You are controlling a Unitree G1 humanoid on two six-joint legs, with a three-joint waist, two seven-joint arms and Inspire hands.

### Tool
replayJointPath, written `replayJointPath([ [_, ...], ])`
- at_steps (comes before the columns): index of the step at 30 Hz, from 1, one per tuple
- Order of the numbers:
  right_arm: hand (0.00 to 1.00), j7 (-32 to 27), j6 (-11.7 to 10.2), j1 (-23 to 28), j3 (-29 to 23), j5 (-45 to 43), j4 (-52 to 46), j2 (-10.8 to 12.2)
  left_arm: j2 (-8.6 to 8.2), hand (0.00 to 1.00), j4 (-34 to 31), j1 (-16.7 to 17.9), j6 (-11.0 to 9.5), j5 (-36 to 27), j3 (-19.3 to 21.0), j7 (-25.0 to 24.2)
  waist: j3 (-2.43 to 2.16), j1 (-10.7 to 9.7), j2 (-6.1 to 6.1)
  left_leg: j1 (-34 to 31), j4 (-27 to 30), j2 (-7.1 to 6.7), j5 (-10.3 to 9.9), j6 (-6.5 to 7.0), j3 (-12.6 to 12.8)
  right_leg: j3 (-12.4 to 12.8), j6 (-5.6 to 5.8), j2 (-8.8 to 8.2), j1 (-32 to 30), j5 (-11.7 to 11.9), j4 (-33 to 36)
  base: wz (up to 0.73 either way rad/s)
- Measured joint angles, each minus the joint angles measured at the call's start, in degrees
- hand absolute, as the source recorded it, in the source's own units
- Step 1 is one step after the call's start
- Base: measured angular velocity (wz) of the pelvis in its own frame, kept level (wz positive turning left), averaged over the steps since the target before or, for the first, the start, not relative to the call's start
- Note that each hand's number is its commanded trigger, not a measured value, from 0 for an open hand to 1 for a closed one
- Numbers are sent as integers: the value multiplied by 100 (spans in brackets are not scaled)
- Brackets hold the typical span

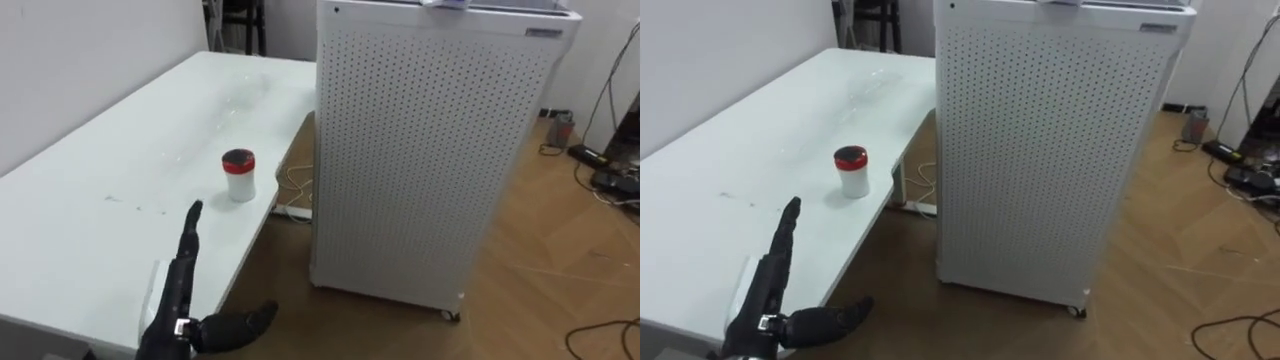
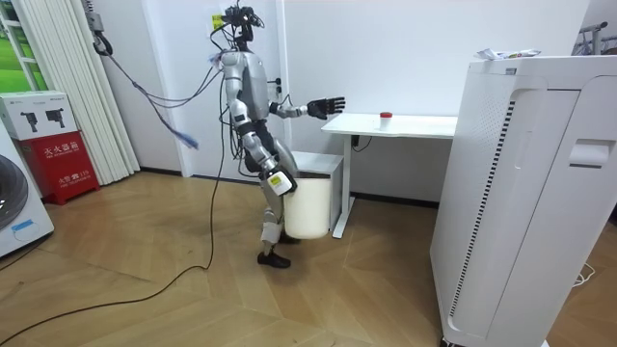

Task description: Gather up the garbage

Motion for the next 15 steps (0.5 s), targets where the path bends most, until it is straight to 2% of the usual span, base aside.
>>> replayJointPath([
  [1,100,-28,1,5,39,37,1,5,-10,0,56,0,-30,-65,16,-6,-11,75,37,-136,-692,-63,250,1,-7,-20,12,-4,-2,-68,48,-51],
  [2,100,-29,2,9,80,56,4,10,-14,0,67,0,-30,-86,29,-12,-15,97,44,-188,-1013,-61,419,38,-24,-23,33,-6,-2,-130,104,-48],
  [3,100,-33,6,20,189,55,11,25,-17,0,95,23,-26,-87,63,-45,-24,173,38,-221,-1361,-57,798,24,-115,-26,82,-40,20,-266,212,-43],
  [4,100,-28,6,35,213,31,7,22,-23,0,95,69,-26,-87,93,-105,-79,151,78,-198,-1460,-86,1119,37,-168,-84,160,-102,22,-388,305,-32],
  [5,100,-28,7,36,211,22,7,16,-26,0,93,80,-24,-99,92,-141,-99,129,76,-190,-1471,-111,1210,62,-176,-104,204,-120,27,-437,318,0],
  [6,100,-11,7,61,209,-29,3,17,-33,0,91,84,-24,-107,88,-225,-128,83,5,-160,-1497,-184,1253,99,-160,-94,258,-160,42,-505,317,17],
  [7,100,-9,7,101,202,-48,-17,17,-40,0,91,90,-23,-95,52,-264,-135,84,-57,-135,-1479,-244,1266,113,-110,-96,301,-236,99,-569,304,16],
  [9,100,-20,7,111,191,-62,-22,8,-50,0,84,110,-22,-73,46,-376,-120,140,-61,-132,-1235,-267,1320,191,-14,-23,354,-281,273,-706,298,-5],
  [10,100,-28,7,107,204,-67,-9,18,-16,0,31,109,-22,-68,62,-435,-122,172,-72,-156,-977,-291,1159,383,29,14,330,-335,404,-801,319,-8],
  [11,100,-25,7,101,213,-69,-13,19,-1,0,-26,109,-23,-72,71,-458,-119,160,-83,-160,-867,-306,1042,406,91,17,345,-373,464,-853,315,0],
  [13,100,-64,9,114,216,-64,-116,-15,-2,0,-237,98,-34,-115,75,-509,-132,216,-163,-159,-580,-481,645,586,364,40,469,-676,586,-1109,477,5],
  [14,100,-76,8,111,214,-67,-156,-11,6,0,-290,77,-34,-113,76,-521,-148,228,-202,-137,-549,-562,562,624,442,77,526,-776,550,-1200,655,0],
  [15,100,-79,8,108,216,-67,-251,-7,-16,0,-366,31,-42,-112,75,-529,-133,244,-277,-60,-455,-704,383,708,523,175,627,-969,401,-1321,1182,10],
])
